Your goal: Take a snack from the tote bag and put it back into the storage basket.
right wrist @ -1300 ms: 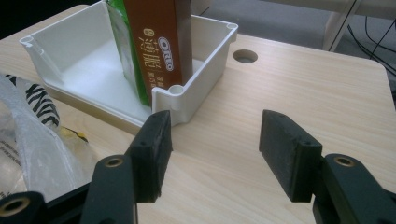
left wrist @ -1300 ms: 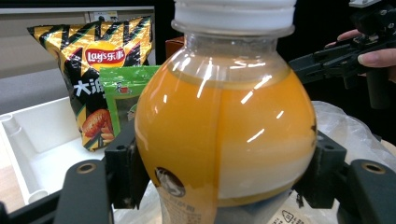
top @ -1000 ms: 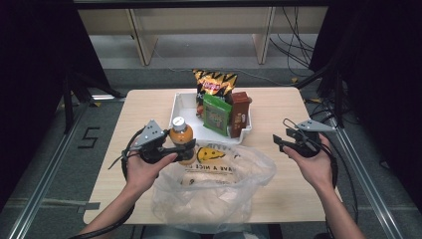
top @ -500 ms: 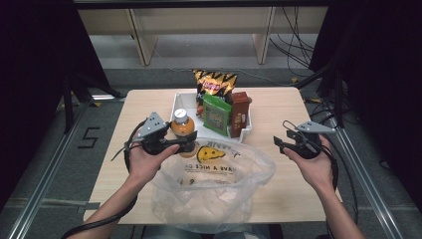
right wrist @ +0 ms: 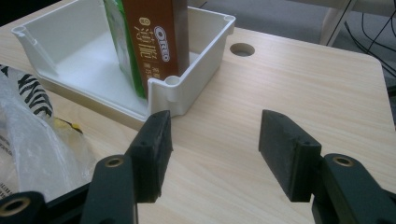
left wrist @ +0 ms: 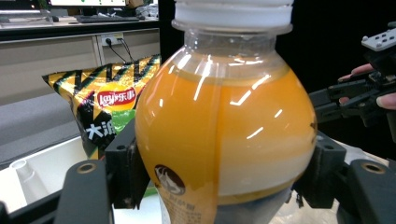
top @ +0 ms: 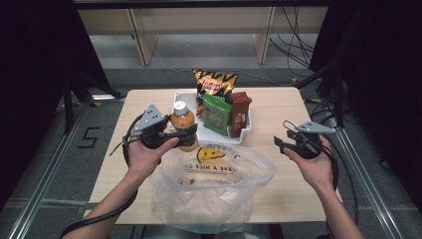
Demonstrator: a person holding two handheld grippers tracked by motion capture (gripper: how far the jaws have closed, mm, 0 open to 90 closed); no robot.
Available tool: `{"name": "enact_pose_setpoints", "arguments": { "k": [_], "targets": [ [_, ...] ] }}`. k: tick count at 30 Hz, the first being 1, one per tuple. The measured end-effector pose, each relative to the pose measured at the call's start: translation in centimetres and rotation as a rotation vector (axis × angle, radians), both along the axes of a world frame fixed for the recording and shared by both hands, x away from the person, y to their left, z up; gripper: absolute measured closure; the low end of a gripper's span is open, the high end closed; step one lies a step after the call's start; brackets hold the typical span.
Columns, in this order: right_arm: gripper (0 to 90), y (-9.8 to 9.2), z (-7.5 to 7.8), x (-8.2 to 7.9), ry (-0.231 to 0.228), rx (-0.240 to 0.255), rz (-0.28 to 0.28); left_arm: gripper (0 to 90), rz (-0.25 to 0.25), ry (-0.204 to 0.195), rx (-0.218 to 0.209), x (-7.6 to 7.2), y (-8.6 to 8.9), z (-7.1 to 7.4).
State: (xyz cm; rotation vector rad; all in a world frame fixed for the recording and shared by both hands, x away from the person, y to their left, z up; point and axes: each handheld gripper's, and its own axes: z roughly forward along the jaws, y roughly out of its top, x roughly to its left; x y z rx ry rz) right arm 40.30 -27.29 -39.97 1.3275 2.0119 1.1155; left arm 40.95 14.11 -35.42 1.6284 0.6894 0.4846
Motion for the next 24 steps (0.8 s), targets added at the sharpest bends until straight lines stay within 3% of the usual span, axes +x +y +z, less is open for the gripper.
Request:
{"name": "enact_pose_setpoints", "arguments": {
  "k": [1, 3, 7, 12, 19, 24],
  "targets": [
    [44.7, 0.0, -0.2, 0.2, -0.033, -0.004, 0.0, 31.2, 0.005, 0.001, 0.011, 0.0, 0.0, 0.1],
    [44.7, 0.0, 0.0, 0.1, -0.008, -0.006, 0.0, 31.2, 0.007, 0.0, 0.008, 0.2, -0.1, 0.3],
    [44.7, -0.1, 0.0, 0.2, -0.02, -0.022, 0.015, 31.2, 0.008, -0.008, 0.008, 0.6, -0.2, 0.7],
    [44.7, 0.0, -0.1, 0.1, 0.003, -0.003, -0.001, 31.2, 0.019, -0.011, 0.017, 1.4, -0.2, 0.9],
    [44.7, 0.0, -0.2, 0.2, 0.001, 0.008, 0.0, 31.2, 0.031, -0.018, 0.021, 2.8, -0.2, 0.8],
    [44.7, -0.1, -0.3, 0.2, -0.004, -0.016, 0.003, 31.2, 0.051, -0.016, 0.025, 3.8, -0.1, 0.6]
  ]
}}
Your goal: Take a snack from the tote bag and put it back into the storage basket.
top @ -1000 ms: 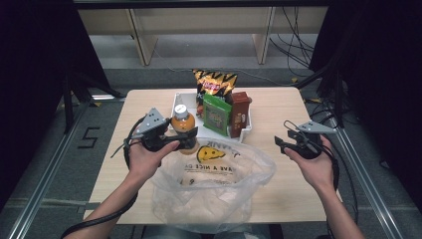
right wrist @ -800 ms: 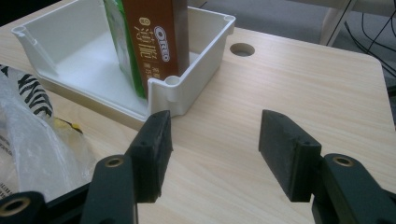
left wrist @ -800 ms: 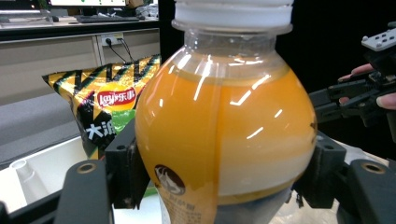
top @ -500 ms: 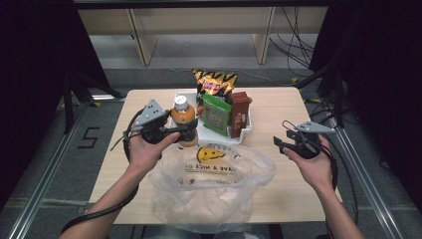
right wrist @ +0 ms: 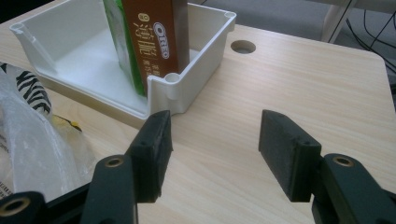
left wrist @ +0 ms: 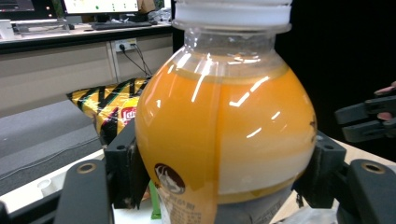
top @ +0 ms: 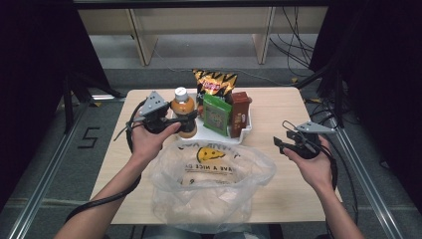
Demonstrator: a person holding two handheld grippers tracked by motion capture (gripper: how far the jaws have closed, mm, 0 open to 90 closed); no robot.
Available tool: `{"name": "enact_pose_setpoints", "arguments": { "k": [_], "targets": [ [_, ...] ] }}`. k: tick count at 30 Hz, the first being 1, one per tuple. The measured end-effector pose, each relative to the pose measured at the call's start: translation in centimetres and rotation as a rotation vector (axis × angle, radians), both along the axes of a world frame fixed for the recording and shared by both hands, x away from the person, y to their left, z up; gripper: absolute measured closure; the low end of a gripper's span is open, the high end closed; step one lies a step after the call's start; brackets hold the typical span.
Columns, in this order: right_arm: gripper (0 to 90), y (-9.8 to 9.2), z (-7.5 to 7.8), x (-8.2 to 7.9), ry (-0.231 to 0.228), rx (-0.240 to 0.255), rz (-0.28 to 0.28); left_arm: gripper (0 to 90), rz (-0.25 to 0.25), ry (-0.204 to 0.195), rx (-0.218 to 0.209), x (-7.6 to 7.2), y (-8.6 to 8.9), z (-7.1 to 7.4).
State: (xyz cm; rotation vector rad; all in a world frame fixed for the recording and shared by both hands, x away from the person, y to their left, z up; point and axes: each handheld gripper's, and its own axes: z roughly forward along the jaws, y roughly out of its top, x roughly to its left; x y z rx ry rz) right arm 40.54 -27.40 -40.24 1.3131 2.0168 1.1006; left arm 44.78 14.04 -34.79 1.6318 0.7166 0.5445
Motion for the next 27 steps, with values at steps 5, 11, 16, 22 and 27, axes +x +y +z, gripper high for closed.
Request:
{"name": "enact_pose_setpoints", "arguments": {
  "k": [5, 11, 16, 22, 27],
  "targets": [
    [44.7, 0.0, 0.0, 0.0, 0.002, 0.001, -0.001, 31.2, 0.011, -0.001, 0.008, 0.8, -0.1, -0.2],
    [44.7, 0.0, -0.2, 0.2, -0.022, 0.0, 0.018, 31.2, 0.018, 0.001, 0.013, 1.8, -0.4, -0.4],
    [44.7, 0.3, -0.2, 0.0, 0.019, 0.024, -0.005, 31.1, 0.021, 0.004, 0.022, 2.6, -0.7, -0.7],
    [44.6, 0.1, -0.3, 0.1, -0.002, 0.011, 0.005, 31.1, 0.033, 0.01, 0.021, 3.5, -0.8, -0.9],
    [44.7, 0.2, -0.2, 0.0, 0.008, 0.023, -0.001, 31.2, 0.047, 0.021, 0.013, 4.3, -0.7, -1.2]
  ]
}}
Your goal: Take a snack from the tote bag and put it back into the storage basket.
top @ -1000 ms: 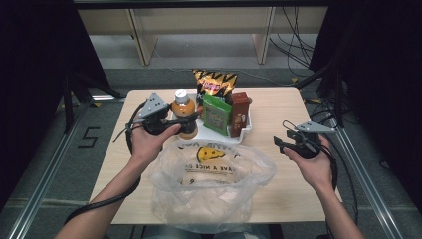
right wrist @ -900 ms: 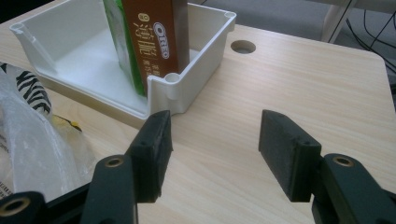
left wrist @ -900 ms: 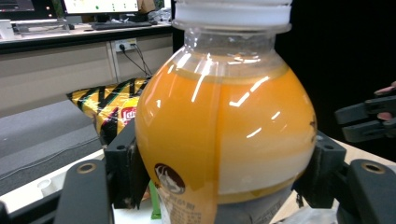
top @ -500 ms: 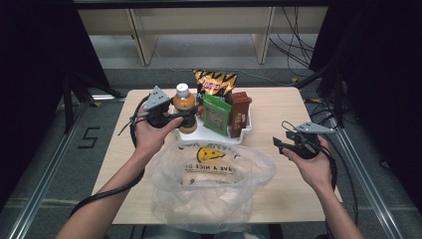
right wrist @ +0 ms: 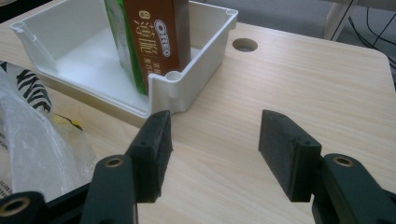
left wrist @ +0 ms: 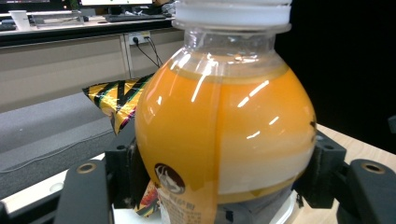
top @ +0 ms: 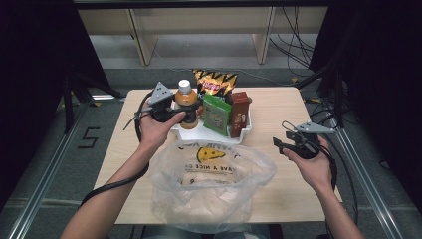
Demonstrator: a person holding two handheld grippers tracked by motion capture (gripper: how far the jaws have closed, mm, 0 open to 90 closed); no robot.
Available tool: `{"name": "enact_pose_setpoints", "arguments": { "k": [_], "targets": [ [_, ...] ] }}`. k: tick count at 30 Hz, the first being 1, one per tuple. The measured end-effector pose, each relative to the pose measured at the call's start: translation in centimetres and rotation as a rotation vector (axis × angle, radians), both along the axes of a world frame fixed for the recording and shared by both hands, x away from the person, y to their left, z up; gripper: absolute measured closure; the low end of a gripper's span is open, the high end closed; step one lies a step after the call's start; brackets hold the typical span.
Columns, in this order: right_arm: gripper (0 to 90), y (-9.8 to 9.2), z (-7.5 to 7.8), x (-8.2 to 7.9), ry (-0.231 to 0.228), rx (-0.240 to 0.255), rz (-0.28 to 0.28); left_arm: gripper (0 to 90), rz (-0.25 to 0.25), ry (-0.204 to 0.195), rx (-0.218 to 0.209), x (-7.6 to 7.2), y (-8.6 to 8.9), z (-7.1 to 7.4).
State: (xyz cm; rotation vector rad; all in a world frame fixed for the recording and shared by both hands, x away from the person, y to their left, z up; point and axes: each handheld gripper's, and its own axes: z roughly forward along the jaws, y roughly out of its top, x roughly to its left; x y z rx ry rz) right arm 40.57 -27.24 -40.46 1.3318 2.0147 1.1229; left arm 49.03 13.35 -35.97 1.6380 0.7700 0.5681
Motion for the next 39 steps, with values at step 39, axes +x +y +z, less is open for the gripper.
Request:
{"name": "enact_pose_setpoints", "arguments": {
  "k": [39],
  "targets": [
    [44.1, 0.0, -0.3, 0.2, 0.005, -0.019, 0.01, 31.0, 0.064, 0.066, 0.054, 3.1, -0.6, -2.8]
  ]
}}
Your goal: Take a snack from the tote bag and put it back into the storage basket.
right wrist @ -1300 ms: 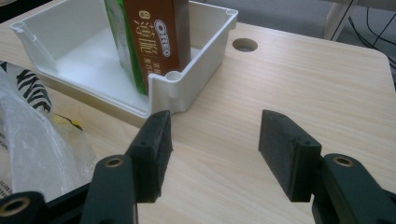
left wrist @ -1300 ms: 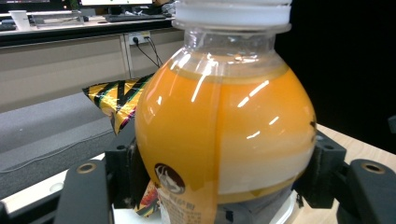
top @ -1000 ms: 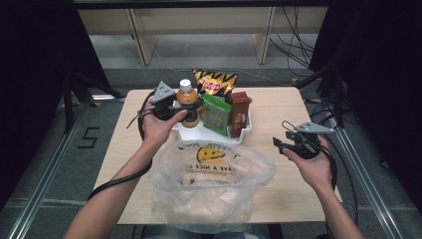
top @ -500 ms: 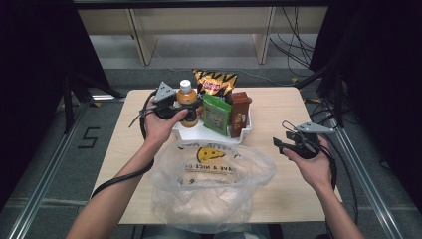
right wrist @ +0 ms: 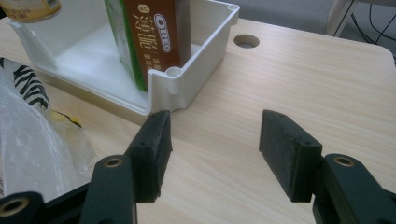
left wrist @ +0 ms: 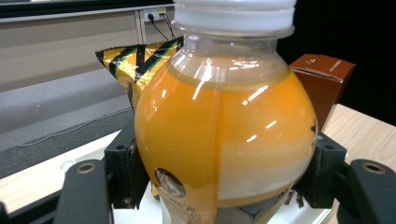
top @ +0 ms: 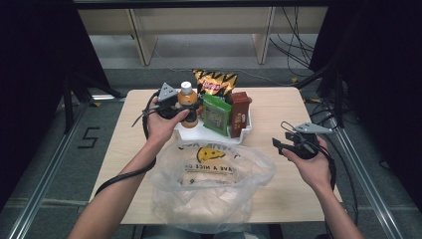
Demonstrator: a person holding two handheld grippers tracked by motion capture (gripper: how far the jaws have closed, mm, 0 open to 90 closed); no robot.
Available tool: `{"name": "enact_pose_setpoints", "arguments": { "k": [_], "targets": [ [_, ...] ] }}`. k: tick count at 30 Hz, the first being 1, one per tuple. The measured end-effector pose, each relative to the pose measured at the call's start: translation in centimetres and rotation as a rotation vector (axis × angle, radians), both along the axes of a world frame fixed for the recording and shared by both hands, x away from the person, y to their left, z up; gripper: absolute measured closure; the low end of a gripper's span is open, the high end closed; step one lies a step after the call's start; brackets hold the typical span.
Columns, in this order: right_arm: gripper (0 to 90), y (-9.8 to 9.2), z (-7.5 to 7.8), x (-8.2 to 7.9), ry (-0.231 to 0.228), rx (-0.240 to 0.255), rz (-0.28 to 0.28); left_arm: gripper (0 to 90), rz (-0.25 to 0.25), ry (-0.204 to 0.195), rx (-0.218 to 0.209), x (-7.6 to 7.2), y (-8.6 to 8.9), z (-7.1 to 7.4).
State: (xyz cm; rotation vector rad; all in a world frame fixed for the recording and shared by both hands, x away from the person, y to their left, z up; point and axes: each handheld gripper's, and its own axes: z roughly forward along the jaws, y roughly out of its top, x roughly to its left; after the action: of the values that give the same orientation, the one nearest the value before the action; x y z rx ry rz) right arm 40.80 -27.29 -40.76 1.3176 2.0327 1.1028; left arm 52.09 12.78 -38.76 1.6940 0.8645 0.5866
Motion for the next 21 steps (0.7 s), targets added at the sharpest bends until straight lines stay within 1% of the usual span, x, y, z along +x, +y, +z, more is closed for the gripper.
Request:
{"name": "enact_pose_setpoints", "arguments": {
  "k": [2, 3, 4, 8, 11, 14, 16, 18, 20, 21],
  "targets": [
    [44.1, 0.0, 0.1, 0.0, 0.004, -0.004, 0.0, 31.0, 0.001, 0.006, -0.001, 0.1, 0.0, -0.2],
    [44.1, 0.0, 0.0, 0.0, -0.006, 0.005, -0.002, 31.0, 0.002, 0.009, 0.002, 0.2, 0.0, -0.3],
    [44.1, 0.0, 0.0, 0.0, -0.011, 0.001, -0.004, 31.0, 0.005, 0.012, 0.003, 0.3, -0.1, -0.4],
    [44.0, 0.0, 0.0, 0.0, -0.011, 0.008, -0.007, 31.0, 0.013, 0.013, 0.024, 0.5, -0.1, -0.7],
    [44.0, -0.1, 0.1, 0.0, 0.0, -0.004, 0.002, 31.0, 0.019, 0.022, 0.021, 0.8, -0.2, -1.0],
    [44.0, 0.0, 0.0, 0.0, -0.01, -0.001, -0.001, 31.0, 0.021, 0.03, 0.022, 1.0, -0.2, -1.3],
    [44.0, -0.1, 0.0, 0.0, -0.001, -0.004, 0.004, 31.0, 0.026, 0.032, 0.022, 1.1, -0.3, -1.5],
    [44.0, 0.0, 0.0, 0.0, 0.002, 0.006, -0.002, 31.0, 0.028, 0.036, 0.022, 1.2, -0.3, -1.6],
    [44.0, -0.1, 0.0, 0.1, -0.009, -0.007, 0.007, 31.0, 0.028, 0.039, 0.019, 1.2, -0.3, -1.8],
    [44.0, 0.0, 0.0, 0.0, 0.001, 0.004, 0.002, 31.0, 0.029, 0.04, 0.019, 1.3, -0.3, -1.8]
  ]
}}
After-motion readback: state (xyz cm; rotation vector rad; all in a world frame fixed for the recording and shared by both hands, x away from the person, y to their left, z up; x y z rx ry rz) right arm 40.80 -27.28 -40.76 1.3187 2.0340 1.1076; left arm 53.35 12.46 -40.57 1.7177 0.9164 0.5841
